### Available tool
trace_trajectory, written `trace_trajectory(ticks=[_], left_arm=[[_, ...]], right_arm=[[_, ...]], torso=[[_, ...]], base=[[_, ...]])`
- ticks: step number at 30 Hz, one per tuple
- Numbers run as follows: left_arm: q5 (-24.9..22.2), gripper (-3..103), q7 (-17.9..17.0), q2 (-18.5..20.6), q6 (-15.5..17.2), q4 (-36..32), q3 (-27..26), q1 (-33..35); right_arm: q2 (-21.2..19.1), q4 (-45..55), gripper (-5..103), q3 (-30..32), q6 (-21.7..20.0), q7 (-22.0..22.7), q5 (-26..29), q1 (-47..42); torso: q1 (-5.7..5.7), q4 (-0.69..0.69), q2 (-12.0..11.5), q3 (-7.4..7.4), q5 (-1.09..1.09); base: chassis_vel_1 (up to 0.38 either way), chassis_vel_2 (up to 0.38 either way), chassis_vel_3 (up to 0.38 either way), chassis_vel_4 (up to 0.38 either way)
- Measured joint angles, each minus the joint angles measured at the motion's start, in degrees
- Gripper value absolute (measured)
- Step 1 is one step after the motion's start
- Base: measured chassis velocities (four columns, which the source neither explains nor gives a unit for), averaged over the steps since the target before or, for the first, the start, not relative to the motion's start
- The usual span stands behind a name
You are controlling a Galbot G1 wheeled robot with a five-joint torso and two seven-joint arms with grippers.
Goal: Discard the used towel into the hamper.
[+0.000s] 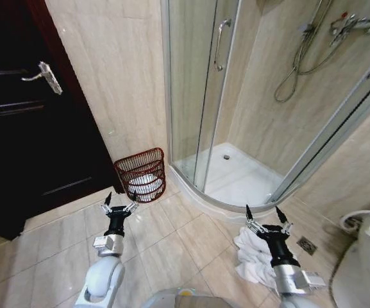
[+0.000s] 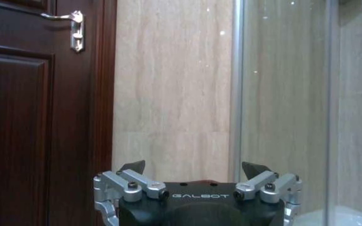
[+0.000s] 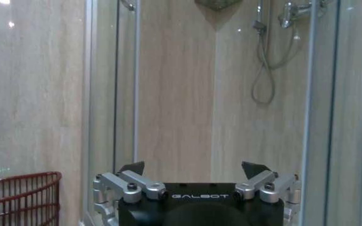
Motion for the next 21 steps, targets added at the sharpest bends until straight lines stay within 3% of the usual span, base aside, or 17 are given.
trace_trajectory(ticks=[21], left_arm=[[0.31,100,-0.43,0.05,0.16,-0.64,0.97,0.55]], right_arm=[[0.0,-0.13,100,0.17,0.33,0.33,0.07,-0.39]], torso=[[0.0,0.0,0.0,0.0,0.0]], base=[[-0.036,-0.105,0.037,0.104]])
